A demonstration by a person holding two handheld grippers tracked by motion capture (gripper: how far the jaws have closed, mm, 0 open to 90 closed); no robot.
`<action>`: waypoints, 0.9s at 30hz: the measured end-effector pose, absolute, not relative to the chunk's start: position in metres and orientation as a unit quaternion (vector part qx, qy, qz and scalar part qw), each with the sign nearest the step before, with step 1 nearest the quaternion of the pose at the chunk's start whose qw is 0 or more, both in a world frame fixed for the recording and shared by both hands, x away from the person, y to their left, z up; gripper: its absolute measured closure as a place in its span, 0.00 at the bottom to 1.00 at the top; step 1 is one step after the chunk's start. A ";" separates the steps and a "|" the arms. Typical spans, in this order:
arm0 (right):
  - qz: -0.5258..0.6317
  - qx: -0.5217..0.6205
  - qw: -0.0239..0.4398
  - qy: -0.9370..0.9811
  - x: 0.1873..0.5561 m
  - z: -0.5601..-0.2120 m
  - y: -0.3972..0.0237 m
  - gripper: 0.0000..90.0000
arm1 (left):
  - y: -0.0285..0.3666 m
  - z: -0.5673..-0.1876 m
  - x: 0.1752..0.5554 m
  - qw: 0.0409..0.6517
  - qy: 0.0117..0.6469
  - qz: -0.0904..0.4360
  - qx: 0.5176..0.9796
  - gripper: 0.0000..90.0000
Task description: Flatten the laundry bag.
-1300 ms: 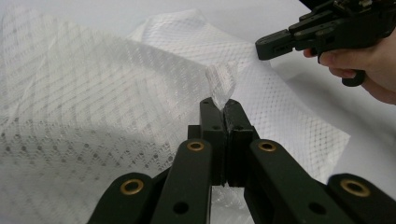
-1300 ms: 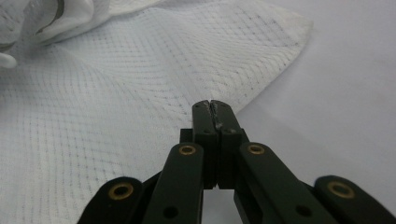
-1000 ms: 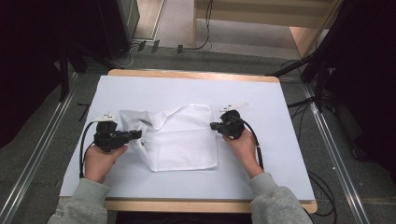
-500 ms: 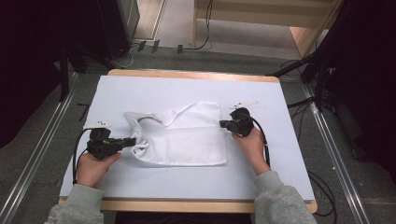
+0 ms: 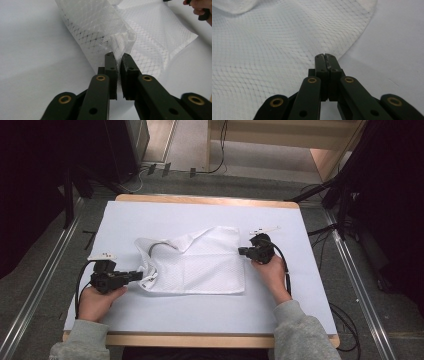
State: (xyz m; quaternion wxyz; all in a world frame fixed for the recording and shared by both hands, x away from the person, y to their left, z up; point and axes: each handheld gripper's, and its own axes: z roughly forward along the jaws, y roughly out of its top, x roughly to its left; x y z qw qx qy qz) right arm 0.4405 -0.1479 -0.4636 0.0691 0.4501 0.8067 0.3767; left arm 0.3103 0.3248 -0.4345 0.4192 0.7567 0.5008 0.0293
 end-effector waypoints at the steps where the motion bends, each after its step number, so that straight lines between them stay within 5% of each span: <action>1: 0.377 0.450 0.069 0.807 0.441 -0.464 -0.148 1.00 | 0.326 -0.433 0.310 0.419 0.499 0.030 0.758 0.89; 7: 0.380 0.455 0.063 0.803 0.446 -0.465 -0.149 0.98 | 0.333 -0.424 0.308 0.419 0.502 0.044 0.756 0.74; 12: 0.393 0.454 0.064 0.797 0.441 -0.458 -0.150 0.89 | 0.335 -0.415 0.309 0.414 0.494 0.060 0.762 0.69; 27: 0.408 0.414 0.064 0.811 0.397 -0.443 -0.143 0.88 | 0.323 -0.391 0.342 0.402 0.470 0.078 0.782 0.58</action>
